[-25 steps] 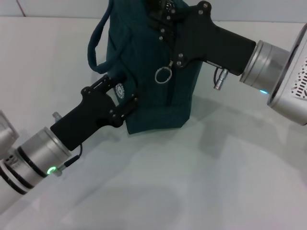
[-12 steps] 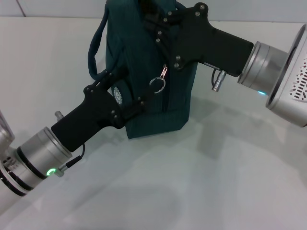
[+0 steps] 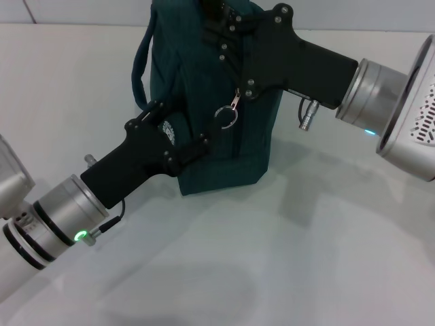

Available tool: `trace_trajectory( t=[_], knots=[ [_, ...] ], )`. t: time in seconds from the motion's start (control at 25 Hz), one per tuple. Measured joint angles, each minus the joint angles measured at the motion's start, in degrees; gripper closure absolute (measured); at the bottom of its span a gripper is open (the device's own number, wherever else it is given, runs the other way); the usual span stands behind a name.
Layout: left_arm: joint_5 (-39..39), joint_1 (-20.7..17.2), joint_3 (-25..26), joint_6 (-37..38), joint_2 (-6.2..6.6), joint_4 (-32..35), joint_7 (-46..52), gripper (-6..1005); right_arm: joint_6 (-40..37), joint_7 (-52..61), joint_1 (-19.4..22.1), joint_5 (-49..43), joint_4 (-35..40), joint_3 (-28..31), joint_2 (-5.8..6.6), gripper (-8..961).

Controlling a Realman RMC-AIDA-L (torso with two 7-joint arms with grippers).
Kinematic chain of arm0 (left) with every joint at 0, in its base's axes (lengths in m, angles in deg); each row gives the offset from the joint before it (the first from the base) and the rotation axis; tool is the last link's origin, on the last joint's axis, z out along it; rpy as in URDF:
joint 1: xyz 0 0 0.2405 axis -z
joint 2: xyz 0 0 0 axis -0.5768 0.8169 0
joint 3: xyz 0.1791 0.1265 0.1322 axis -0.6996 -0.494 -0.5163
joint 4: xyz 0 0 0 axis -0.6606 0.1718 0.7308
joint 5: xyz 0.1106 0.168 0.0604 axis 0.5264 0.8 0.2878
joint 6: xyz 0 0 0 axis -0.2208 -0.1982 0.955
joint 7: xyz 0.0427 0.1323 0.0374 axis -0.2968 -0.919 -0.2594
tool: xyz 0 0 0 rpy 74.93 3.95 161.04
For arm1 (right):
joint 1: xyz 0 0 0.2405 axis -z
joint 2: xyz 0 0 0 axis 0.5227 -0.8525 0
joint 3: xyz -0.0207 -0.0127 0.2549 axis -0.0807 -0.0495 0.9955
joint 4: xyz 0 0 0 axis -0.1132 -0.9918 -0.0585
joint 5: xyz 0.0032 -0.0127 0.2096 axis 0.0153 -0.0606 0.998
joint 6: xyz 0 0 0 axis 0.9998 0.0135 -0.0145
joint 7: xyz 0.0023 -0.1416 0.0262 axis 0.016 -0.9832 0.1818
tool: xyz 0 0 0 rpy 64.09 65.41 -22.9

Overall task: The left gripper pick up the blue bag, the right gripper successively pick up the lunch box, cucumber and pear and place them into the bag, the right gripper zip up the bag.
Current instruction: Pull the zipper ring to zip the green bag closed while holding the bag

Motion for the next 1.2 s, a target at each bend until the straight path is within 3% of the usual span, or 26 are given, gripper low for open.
trace_trajectory(
  t=[0.24,0.44,0.88,0.96,1.2],
  knots=[
    [-0.1,-0.31,0.05,0.32,0.0,0.36,0.02,140,-0.29,0.0,0.17,0.04,-0.08,0.01,0.0,923],
    [-0.11,-0.3,0.06,0.0,0.0,0.46,-0.19,321,-1.78,-0.18,0.36,1.02,-0.63,0.02,0.0,923],
    [-0.05,-0.26,0.03,-0.11,0.28,0.73,-0.46,527,-3.69,-2.94,1.21,5.58,-1.72,-1.48,0.0,922],
    [-0.05,-0.29,0.04,-0.13,0.46,0.81,-0.49,762,-3.7,-2.95,1.33,5.62,-1.77,-1.48,0.0,922],
    [0.12,-0.95,-0.16,-0.22,0.85,1.25,-1.9,923,-4.3,-2.94,2.01,5.71,-1.81,-2.45,0.0,922]
  ],
)
